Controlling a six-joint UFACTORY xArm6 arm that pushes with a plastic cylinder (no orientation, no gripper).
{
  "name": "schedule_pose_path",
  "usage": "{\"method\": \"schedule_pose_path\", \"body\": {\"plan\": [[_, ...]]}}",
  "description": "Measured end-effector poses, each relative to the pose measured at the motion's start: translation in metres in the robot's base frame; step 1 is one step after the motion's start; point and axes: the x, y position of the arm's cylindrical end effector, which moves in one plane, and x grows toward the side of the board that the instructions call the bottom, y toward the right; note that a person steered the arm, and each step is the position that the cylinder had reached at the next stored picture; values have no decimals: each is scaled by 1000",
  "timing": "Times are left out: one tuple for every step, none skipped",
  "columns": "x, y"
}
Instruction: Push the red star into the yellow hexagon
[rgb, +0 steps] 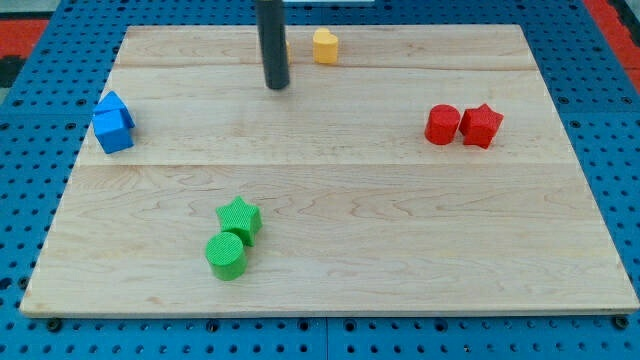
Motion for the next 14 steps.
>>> {"method": "schedule_pose_path", "body": {"plan": [[99, 66], [133, 196], [102, 262], [67, 273], [42, 250], [24, 191], [15, 152], [8, 124], [81, 167], [153, 145], [152, 104], [119, 143], [72, 149], [36, 148]]}}
